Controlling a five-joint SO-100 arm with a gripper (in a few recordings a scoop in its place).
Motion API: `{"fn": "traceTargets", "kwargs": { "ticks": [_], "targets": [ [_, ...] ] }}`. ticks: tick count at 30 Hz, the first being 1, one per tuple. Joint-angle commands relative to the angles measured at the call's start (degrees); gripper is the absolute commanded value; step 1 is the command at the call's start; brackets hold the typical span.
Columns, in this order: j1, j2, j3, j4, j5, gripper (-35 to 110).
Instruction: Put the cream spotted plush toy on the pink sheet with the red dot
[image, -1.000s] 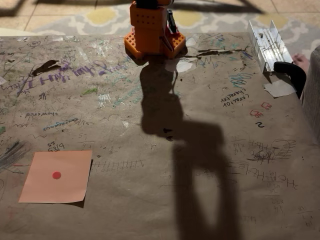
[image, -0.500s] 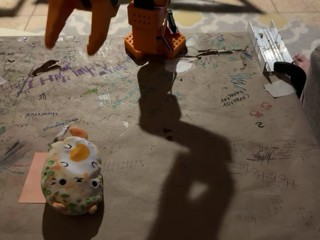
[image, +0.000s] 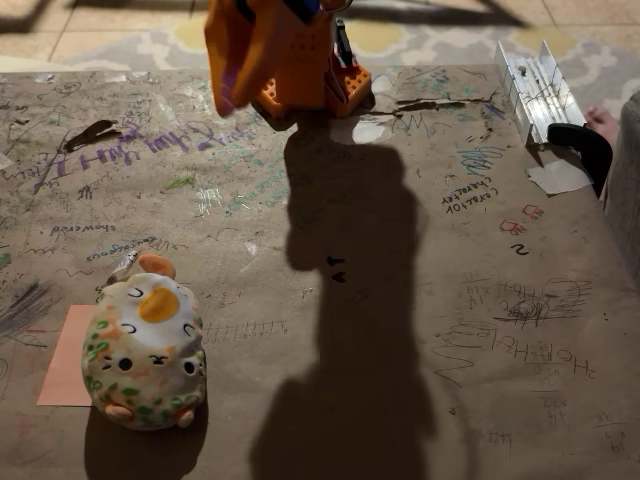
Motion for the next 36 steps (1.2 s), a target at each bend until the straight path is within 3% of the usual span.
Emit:
{"fn": "traceTargets", "kwargs": {
  "ticks": [1, 4, 6, 36],
  "targets": [
    [-1.67, 8.09, 6.50, 11.34, 18.28, 0],
    [-3.78, 10.28, 6.50, 19.42, 29.79, 0],
    [-2.37, 10.37, 6.42, 19.16, 35.33, 0],
    [0.35, 10.37, 6.50, 17.84, 37.35, 0]
  ]
}}
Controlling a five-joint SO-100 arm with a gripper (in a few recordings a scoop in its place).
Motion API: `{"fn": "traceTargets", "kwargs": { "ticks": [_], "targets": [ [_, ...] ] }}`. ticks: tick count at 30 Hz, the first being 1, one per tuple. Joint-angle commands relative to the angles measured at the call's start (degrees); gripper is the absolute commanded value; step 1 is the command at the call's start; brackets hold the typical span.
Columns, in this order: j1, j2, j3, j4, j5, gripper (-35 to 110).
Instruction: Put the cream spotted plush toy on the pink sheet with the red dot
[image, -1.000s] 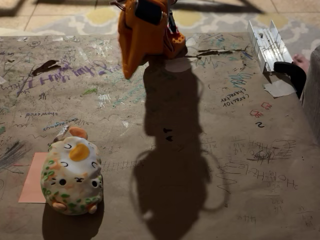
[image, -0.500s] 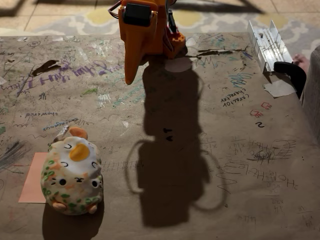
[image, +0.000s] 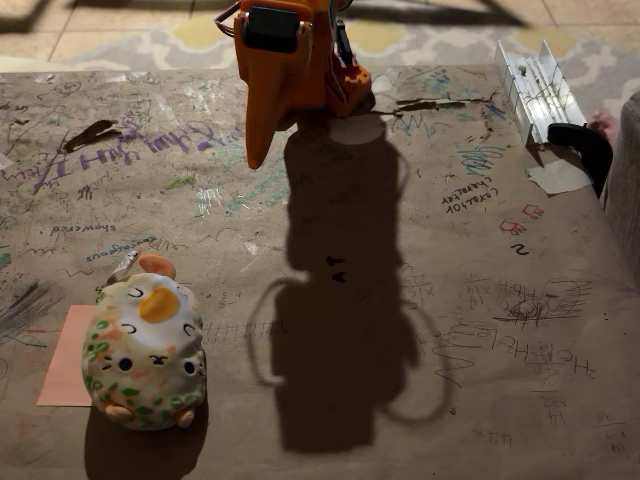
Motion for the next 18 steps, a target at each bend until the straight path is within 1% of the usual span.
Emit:
{"fn": "traceTargets", "kwargs": {
  "ticks": [1, 18],
  "targets": [
    [0.53, 0.79, 0.88, -0.18, -0.88, 0],
    [-0.09, 0.79, 0.88, -0.09, -1.58, 0]
  ]
}}
